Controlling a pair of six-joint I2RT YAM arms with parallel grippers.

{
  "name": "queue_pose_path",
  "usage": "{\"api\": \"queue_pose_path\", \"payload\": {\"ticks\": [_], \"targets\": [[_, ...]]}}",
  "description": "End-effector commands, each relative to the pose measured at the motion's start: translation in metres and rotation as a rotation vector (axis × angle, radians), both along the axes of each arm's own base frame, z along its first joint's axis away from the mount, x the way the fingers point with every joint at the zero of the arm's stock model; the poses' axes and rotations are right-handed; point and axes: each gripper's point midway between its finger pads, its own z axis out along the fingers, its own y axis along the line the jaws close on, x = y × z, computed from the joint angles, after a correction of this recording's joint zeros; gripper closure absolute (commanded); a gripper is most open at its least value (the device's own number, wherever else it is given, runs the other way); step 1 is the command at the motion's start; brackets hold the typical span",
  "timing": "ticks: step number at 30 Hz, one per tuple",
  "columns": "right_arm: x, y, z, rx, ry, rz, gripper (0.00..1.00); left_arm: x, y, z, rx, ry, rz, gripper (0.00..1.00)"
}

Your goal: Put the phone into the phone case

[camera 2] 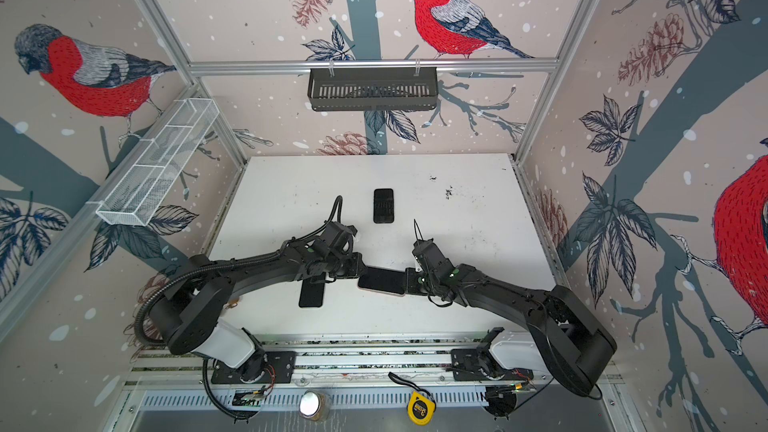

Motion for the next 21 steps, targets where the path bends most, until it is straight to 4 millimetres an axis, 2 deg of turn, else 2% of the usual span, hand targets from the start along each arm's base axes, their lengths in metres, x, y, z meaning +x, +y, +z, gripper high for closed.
{"api": "queue_pose_path", "payload": {"ticks": [1,8,13,21], "targets": [[-0.001,0.011,0.006,0.053,0.007,0.026,0.80,-0.003,0.008,-0.003,0.050,0.008,-0.005,0.81],[0.003,-0.002,0.006,-0.024,-0.024,0.004,0.77,-0.003,0.016,-0.006,0.102,0.014,0.010,0.76],[0.002,-0.012,0.001,-0.089,-0.027,0.008,0.76,-0.004,0.015,-0.007,0.110,0.017,0.005,0.75],[-0.003,-0.013,-0.005,-0.087,-0.012,0.018,0.77,-0.006,0.011,-0.017,0.133,0.036,-0.014,0.76]]}}
